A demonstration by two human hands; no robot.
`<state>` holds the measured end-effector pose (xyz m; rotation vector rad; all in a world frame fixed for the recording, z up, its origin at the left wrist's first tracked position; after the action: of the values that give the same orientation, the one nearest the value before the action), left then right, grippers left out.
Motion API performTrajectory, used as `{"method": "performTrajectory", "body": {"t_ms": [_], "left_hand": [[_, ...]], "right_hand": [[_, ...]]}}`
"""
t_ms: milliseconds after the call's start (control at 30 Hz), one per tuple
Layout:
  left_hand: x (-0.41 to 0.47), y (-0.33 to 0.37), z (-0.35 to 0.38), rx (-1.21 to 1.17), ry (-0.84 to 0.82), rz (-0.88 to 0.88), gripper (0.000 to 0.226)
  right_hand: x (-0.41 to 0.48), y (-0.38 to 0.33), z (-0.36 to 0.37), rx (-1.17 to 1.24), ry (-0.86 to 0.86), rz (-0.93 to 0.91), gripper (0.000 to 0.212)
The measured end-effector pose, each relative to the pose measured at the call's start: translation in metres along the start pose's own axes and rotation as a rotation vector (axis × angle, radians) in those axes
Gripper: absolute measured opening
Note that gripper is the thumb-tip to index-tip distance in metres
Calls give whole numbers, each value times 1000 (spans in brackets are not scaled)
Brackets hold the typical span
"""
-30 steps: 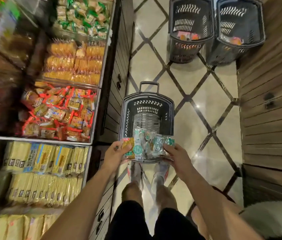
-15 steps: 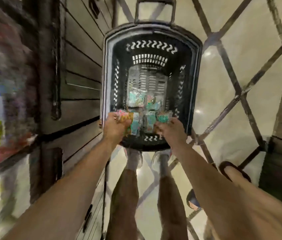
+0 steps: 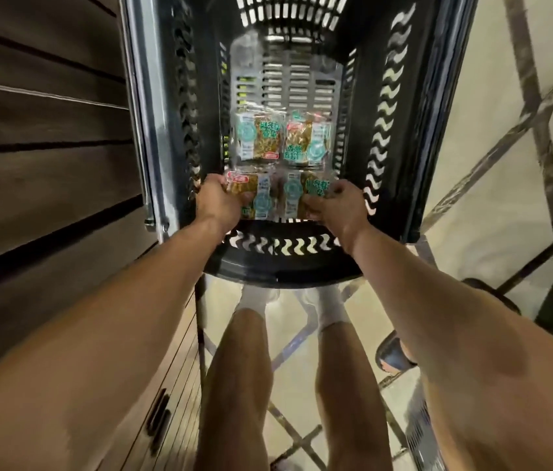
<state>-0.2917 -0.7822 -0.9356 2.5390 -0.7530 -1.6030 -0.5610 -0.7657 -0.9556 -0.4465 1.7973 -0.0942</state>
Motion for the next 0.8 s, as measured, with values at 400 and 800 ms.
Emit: {"method": "performTrajectory", "body": {"t_ms": [400,800], "left_hand": [[3,4,9,146,-78,58,26],[-67,60,-32,290,-21,199,51]], "right_hand": [[3,-10,3,-455,41,-122,38],[-60,-51,-16,-435,93,-172,69]]}}
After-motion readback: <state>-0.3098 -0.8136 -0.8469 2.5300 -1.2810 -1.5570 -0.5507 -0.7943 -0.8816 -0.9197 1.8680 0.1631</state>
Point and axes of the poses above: each hand's wrist, its own x-axis towards the middle knuckle, its own z-axis out of the palm, y = z × x, the point moved 10 cm from there along x, towards the middle knuckle, and after that the axes turned 4 degrees about -x, right-handed, at the moved point
